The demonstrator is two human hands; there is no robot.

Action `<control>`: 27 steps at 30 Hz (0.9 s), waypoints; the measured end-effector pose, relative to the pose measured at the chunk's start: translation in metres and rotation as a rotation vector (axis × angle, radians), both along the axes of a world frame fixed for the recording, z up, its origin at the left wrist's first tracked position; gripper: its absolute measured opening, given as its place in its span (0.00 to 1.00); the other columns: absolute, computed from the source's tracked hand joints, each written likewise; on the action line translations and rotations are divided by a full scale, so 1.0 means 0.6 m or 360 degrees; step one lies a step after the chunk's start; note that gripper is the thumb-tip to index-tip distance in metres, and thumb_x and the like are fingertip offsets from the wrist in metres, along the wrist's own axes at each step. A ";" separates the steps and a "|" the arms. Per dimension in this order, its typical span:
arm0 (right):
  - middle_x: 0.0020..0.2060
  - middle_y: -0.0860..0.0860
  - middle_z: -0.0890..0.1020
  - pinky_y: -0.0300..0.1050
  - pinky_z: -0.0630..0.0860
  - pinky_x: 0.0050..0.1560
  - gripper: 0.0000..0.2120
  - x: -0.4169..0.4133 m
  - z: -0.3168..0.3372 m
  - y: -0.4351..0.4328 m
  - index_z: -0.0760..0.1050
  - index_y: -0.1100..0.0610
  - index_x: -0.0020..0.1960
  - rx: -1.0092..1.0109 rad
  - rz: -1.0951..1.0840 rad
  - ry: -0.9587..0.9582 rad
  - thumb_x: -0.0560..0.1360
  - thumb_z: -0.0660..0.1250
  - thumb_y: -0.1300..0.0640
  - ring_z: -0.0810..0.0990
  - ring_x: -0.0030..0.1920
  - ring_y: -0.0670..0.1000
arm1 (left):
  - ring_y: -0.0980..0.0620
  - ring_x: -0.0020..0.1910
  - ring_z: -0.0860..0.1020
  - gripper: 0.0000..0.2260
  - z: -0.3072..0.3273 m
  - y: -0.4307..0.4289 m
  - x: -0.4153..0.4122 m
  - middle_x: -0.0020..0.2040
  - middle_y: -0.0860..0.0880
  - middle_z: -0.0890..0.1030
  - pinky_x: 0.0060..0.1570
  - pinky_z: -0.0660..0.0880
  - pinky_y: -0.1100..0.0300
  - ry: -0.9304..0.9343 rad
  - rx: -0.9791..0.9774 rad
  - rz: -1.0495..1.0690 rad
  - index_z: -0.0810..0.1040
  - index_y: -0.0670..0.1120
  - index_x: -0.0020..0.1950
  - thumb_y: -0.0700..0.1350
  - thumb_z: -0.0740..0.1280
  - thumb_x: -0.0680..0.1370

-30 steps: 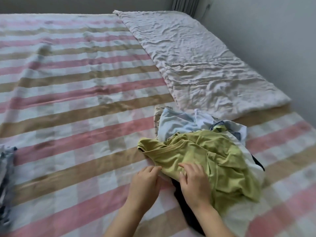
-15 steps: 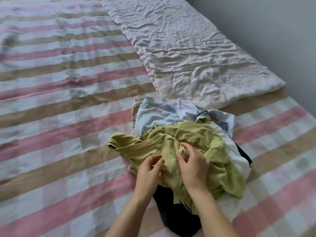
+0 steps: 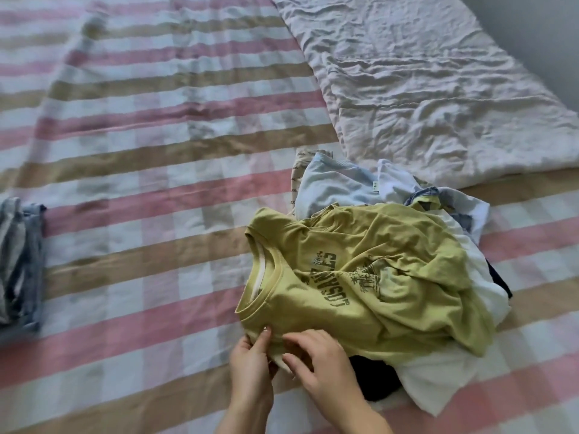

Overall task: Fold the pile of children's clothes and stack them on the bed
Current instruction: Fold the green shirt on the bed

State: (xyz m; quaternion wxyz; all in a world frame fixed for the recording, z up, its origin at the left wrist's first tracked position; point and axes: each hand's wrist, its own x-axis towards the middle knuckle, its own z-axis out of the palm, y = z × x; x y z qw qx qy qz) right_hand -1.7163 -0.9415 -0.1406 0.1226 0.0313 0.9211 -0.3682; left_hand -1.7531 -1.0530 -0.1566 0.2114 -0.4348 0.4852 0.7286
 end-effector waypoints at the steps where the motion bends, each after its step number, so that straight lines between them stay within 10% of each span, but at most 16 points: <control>1: 0.53 0.45 0.79 0.38 0.67 0.58 0.14 -0.002 -0.005 0.007 0.76 0.51 0.60 -0.0002 0.0046 -0.0041 0.76 0.63 0.49 0.73 0.55 0.45 | 0.46 0.33 0.79 0.05 -0.011 0.000 0.006 0.35 0.42 0.81 0.34 0.76 0.56 -0.0061 0.0025 0.0059 0.75 0.39 0.44 0.33 0.61 0.77; 7: 0.47 0.48 0.83 0.39 0.75 0.48 0.08 -0.129 0.023 0.052 0.81 0.55 0.52 -0.0124 -0.0101 0.0221 0.76 0.66 0.57 0.80 0.48 0.46 | 0.43 0.41 0.77 0.05 -0.047 0.000 0.018 0.40 0.39 0.81 0.50 0.74 0.47 -0.0127 0.0108 0.0302 0.76 0.37 0.47 0.31 0.62 0.76; 17: 0.70 0.48 0.67 0.51 0.56 0.71 0.26 -0.419 -0.042 0.013 0.65 0.47 0.70 0.0394 0.0631 -0.0138 0.74 0.59 0.64 0.57 0.72 0.50 | 0.47 0.32 0.80 0.04 -0.080 -0.014 0.020 0.32 0.42 0.83 0.32 0.80 0.57 -0.0135 0.0103 0.0437 0.77 0.38 0.42 0.33 0.64 0.76; 27: 0.46 0.47 0.81 0.56 0.56 0.66 0.09 -0.404 0.034 0.020 0.80 0.51 0.49 0.0582 0.0540 0.0170 0.72 0.69 0.49 0.71 0.56 0.53 | 0.47 0.41 0.78 0.04 -0.012 -0.044 0.011 0.40 0.42 0.83 0.49 0.73 0.51 0.0181 -0.0123 0.0320 0.77 0.39 0.43 0.37 0.64 0.76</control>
